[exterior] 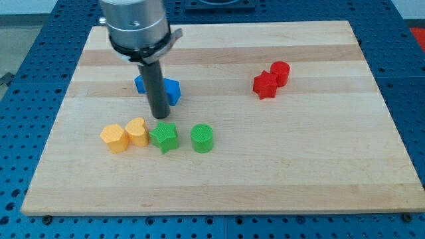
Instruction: Move the yellow heart slightly to the down of the board
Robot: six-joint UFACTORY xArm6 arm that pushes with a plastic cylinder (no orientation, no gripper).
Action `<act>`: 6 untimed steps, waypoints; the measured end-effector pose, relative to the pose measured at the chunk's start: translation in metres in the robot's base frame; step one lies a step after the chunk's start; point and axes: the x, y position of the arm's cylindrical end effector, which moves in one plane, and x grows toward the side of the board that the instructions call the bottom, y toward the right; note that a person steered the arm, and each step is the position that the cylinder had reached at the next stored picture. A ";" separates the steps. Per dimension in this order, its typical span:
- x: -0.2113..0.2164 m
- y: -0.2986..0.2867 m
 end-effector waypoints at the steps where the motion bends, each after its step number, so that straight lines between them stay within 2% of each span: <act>1: 0.003 -0.023; 3: 0.036 -0.034; 4: 0.036 -0.035; 5: 0.012 -0.031; 6: 0.002 0.009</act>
